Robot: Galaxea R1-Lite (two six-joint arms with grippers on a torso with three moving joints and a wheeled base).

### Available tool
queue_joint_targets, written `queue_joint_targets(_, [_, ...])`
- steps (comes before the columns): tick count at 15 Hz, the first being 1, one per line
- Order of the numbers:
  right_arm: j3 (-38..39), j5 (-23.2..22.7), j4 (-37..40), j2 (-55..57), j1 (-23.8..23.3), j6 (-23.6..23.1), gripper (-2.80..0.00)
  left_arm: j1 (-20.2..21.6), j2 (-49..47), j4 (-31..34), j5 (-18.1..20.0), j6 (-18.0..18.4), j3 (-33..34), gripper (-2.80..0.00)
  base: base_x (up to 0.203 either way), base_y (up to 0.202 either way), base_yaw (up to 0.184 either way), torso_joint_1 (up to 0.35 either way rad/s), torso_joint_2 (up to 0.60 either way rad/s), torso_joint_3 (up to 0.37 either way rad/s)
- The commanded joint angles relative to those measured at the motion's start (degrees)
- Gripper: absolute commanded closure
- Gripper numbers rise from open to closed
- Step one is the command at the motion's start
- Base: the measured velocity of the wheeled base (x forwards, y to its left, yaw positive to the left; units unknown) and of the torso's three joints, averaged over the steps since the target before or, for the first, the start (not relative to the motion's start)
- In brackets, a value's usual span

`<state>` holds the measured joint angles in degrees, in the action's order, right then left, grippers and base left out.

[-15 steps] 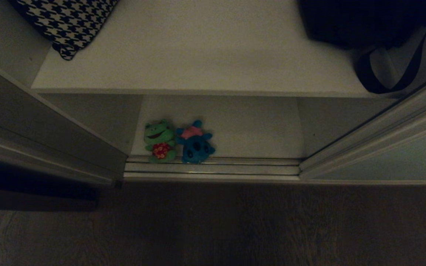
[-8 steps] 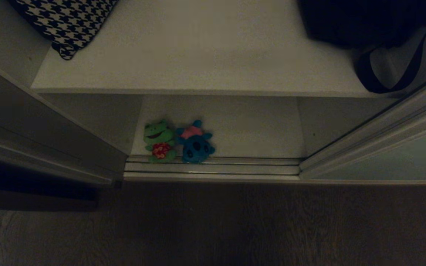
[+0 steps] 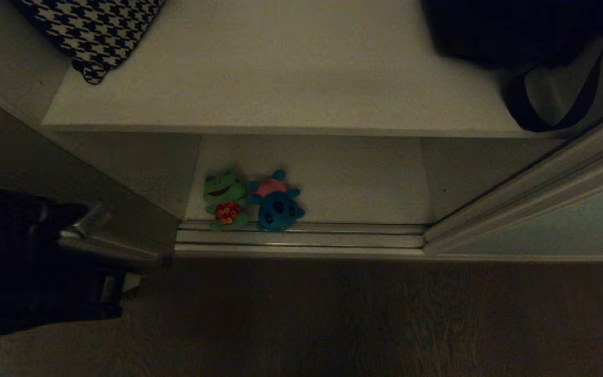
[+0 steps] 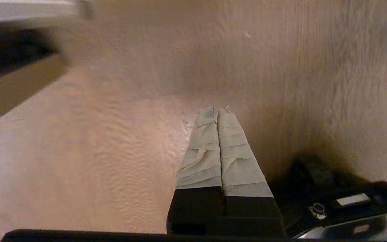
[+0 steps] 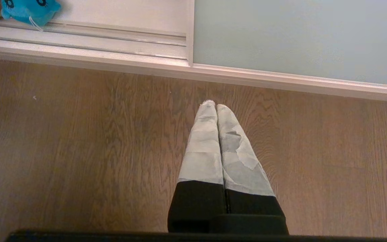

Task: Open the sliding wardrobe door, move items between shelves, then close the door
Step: Place the green doll on the higher shelf

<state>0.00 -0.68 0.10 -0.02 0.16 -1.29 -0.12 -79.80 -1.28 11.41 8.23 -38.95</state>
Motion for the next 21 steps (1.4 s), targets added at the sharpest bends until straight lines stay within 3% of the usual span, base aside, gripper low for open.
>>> queue_joint_targets(1, [0.0,-0.02,-0.01,-0.15,0.1,-0.03,0.0,-1.12,-11.34,-0.83,0.42,0.08,-2.14,0.0,0.0,0.0,0.0,0.0,0.0,0.0])
queue_joint_targets(7, [0.0,-0.02,-0.01,-0.15,0.02,-0.03,0.0,-4.68,-20.22,-2.74,0.83,-1.85,-2.92,0.0,0.0,0.0,0.0,0.0,0.0,0.0])
queue_joint_targets(9, [0.0,-0.02,-0.01,-0.15,0.02,-0.03,0.0,-5.19,-24.6,-7.54,0.52,-4.0,-4.22,0.0,0.0,0.0,0.0,0.0,0.0,0.0])
queue_joint_targets(14, [0.0,-0.02,-0.01,-0.15,0.02,0.05,0.0,-6.43,-35.31,-23.84,-5.23,-10.96,-10.92,0.0,0.0,0.0,0.0,0.0,0.0,0.0])
queue_joint_targets(15, [0.0,-0.02,-0.01,-0.15,0.1,-0.03,0.0,-6.49,-37.06,-26.12,-6.07,-12.53,-12.61,-2.8,0.0,0.0,0.0,0.0,0.0,0.0])
queue_joint_targets(17, [0.0,-0.02,-0.01,-0.15,0.09,-0.03,0.0,-7.41,-39.12,-28.56,-10.49,-14.85,-15.6,-2.8,0.0,0.0,0.0,0.0,0.0,0.0])
queue_joint_targets(21, [0.0,-0.02,-0.01,-0.15,0.02,-0.03,0.0,-7.53,-41.84,-33.24,-12.83,-15.88,-18.85,-2.8,0.0,0.0,0.0,0.0,0.0,0.0])
